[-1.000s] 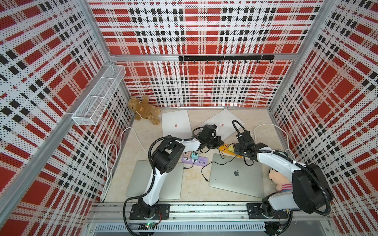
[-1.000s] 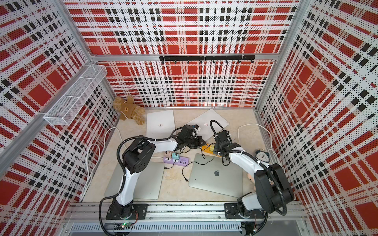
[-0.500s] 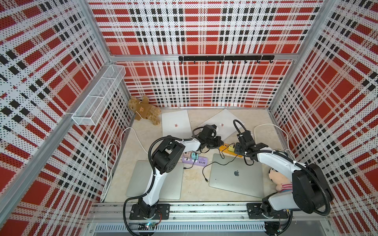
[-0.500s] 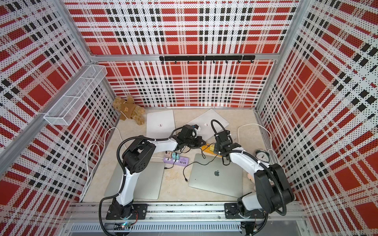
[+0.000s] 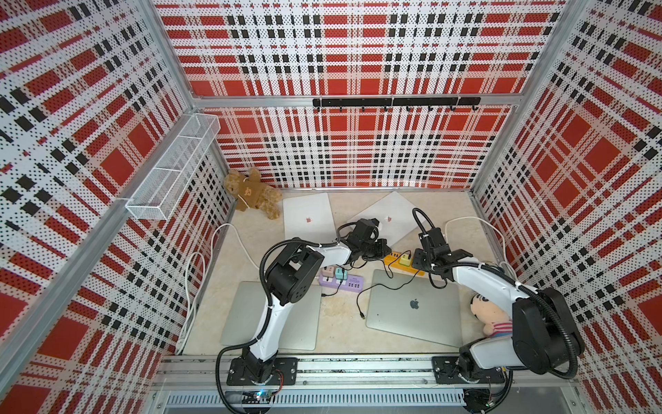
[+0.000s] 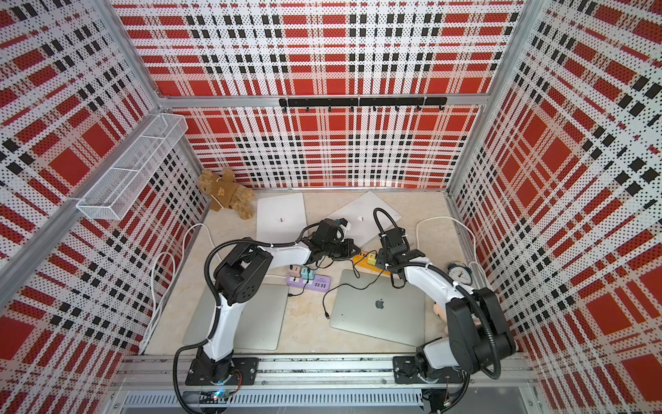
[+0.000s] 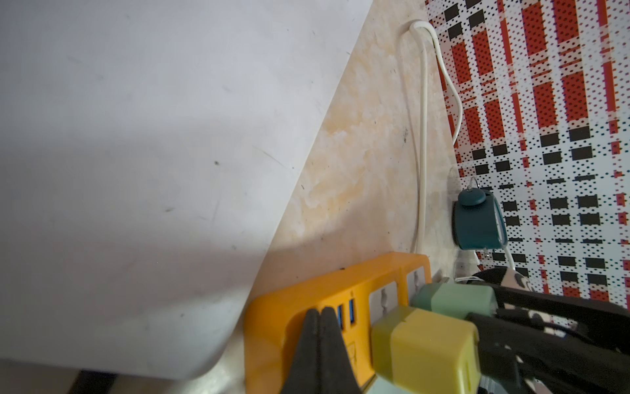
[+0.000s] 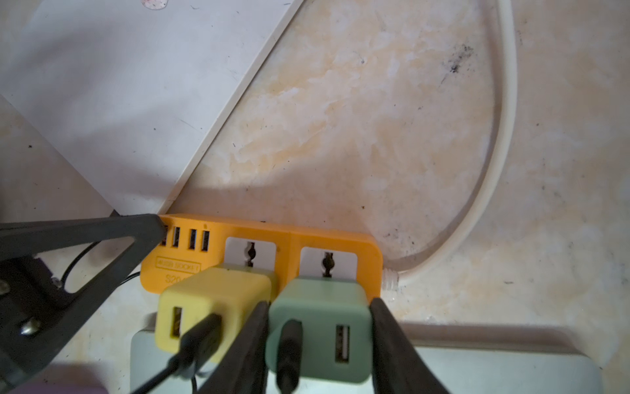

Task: Unplug the laptop charger
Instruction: Remove the plug from the socket.

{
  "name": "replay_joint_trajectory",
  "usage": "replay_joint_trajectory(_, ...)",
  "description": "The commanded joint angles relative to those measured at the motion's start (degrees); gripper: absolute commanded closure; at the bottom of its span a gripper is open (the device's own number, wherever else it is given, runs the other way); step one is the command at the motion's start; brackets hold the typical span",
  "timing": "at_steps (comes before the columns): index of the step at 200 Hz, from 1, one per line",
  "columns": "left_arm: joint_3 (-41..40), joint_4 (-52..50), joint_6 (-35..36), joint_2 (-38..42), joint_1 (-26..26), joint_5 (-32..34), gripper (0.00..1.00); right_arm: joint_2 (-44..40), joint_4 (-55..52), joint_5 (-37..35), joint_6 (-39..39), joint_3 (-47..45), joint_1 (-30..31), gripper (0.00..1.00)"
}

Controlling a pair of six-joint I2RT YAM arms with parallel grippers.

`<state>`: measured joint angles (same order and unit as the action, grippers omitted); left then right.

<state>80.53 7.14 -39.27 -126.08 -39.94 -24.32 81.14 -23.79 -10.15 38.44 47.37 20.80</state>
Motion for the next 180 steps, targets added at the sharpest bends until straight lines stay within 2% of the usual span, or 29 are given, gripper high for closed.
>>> replay_joint_trajectory(1,-2.22,-4.76,0.41,-3.01,-0.40,2.21,1.00,0.04,0.58,1.20,0.24,1.03,0.85,0.68)
replay_joint_trajectory(43,-2.22,-5.37,0.77,-3.11,-0.41,2.78,1.00,-2.41,3.63,7.42,2.73,-0.22,-1.37,0.68)
replay_joint_trajectory(66,-2.31,-5.40,0.81,-3.20,-0.62,2.94,1.00,-1.77,3.11,6.84,2.18,0.78,-1.25,0.70)
replay_joint_trajectory(100,-1.61,-6.42,1.55,-3.29,-1.10,3.53,1.00,2.40,-3.82,-1.24,-0.31,5.33,1.72,0.70)
replay_joint_trajectory(157,-1.63,-7.11,1.92,-3.12,-1.28,3.93,1.00,2.57,-3.19,-1.22,-0.32,5.00,1.92,0.70)
replay_joint_trajectory(180,-1.61,-7.56,2.09,-3.12,-1.19,4.40,1.00,1.36,-2.22,1.30,0.13,4.54,1.35,0.70)
